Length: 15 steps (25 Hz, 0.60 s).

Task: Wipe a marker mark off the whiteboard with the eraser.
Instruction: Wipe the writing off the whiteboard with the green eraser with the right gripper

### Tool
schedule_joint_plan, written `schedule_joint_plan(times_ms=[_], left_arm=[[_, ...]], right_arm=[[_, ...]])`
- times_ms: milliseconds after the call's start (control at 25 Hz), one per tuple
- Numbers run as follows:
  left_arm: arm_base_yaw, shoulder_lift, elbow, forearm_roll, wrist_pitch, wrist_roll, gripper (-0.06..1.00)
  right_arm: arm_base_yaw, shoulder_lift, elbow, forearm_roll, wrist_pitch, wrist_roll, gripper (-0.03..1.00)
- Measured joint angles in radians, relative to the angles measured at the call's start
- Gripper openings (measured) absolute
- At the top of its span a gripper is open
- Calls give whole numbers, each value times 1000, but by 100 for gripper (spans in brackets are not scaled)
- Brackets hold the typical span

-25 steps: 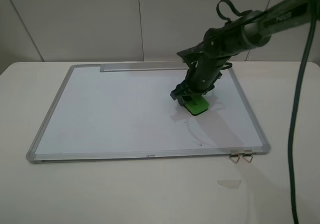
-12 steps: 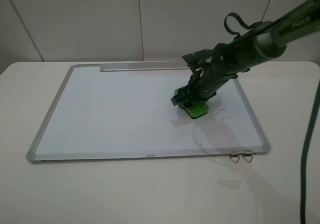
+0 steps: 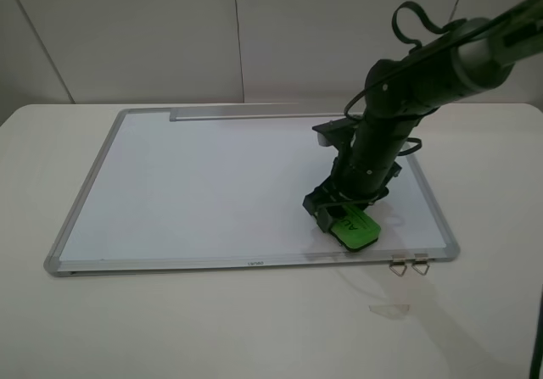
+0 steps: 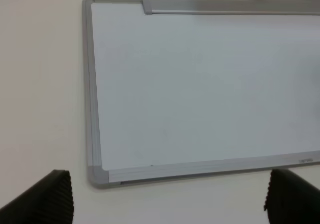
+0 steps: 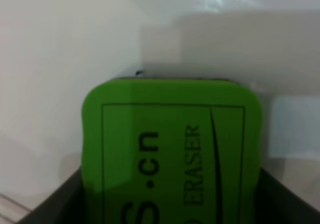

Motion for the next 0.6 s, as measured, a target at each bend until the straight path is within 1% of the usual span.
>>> schedule_joint_plan(times_ms=[80,240,400,600], left_arm=[[0,0,0,0,0,0,78],[0,0,0,0,0,0,78],[0,0,0,0,0,0,78],[0,0,0,0,0,0,78]], right_arm=[[12,-11,27,4,-15,4,59],[57,-31,82,-35,-111,7,59],[121,-35,109,-69,-254,31,59],[127,-29,116,-78,-350,52,59]])
